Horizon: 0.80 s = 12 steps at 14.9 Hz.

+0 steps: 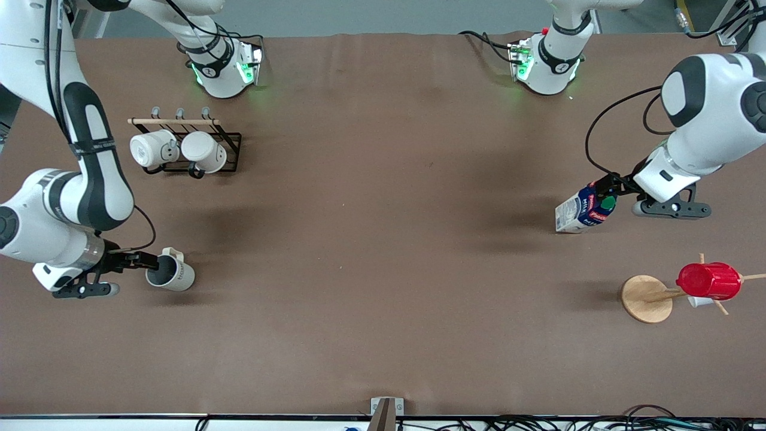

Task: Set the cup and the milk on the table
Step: 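Reach the right gripper to the grey mug while the left gripper reaches the milk carton, then close the right gripper on the mug while the left gripper grasps the carton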

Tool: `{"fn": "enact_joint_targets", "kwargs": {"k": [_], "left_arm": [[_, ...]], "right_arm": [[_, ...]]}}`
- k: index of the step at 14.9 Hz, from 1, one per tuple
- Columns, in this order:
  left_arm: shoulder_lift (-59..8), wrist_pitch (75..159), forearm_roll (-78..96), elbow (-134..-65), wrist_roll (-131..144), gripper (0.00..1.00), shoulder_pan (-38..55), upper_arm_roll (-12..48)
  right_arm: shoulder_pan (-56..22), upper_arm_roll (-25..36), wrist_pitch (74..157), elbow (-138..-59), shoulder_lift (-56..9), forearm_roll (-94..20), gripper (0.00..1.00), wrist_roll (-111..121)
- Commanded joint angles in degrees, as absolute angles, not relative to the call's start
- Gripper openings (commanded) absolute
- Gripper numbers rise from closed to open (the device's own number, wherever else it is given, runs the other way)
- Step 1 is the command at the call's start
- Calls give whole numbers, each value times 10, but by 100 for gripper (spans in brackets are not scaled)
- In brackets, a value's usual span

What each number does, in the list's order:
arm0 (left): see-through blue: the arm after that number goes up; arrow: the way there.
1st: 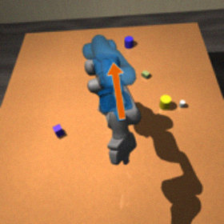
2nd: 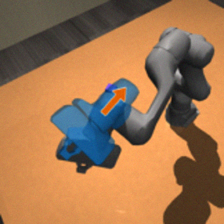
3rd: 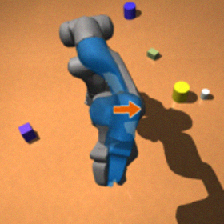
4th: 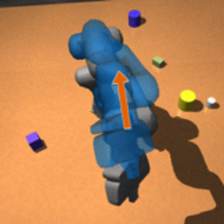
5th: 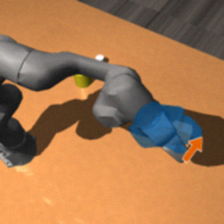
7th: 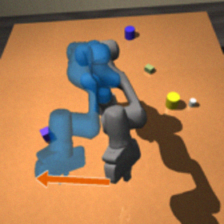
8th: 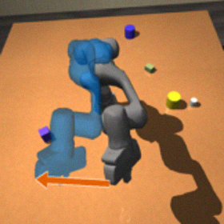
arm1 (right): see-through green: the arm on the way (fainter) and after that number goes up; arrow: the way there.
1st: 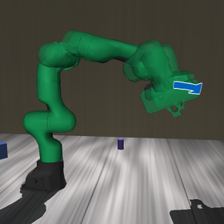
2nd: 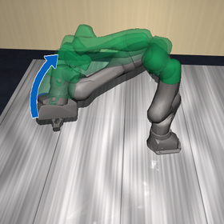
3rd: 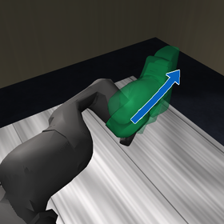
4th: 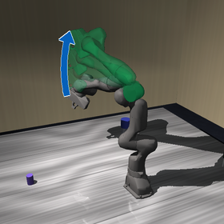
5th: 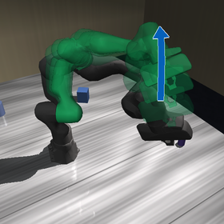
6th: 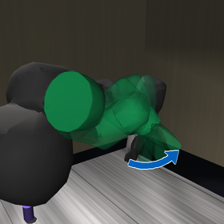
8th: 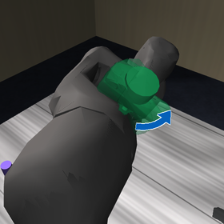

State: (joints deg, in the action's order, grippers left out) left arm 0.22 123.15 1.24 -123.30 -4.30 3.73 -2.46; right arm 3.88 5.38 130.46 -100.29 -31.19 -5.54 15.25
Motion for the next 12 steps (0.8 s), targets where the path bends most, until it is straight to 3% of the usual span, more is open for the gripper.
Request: {"fn": "enact_joint_targets", "kwargs": {"k": [1,3,7,9,11,12], "left_arm": [[-2,1261,7,-1262,-47,98,32,-25],[-17,1261,8,-1262,-47,98,32,-27],[-42,1280,8,-1263,-47,98,31,-27],[-54,1292,8,-1263,-47,98,31,-28],[-60,1299,8,-1264,-47,98,31,-27],[-63,1300,8,-1264,-47,98,31,-27]], "right_arm": [[37,52,1319,-1012,-314,-69,100,161],[36,51,1329,-1012,-325,-69,96,158],[28,50,1326,-1013,-327,-69,76,135],[28,50,1325,-1013,-330,-69,50,135],[28,50,1323,-1013,-330,-69,12,135],[28,49,1323,-1012,-330,-69,1,134]]}}
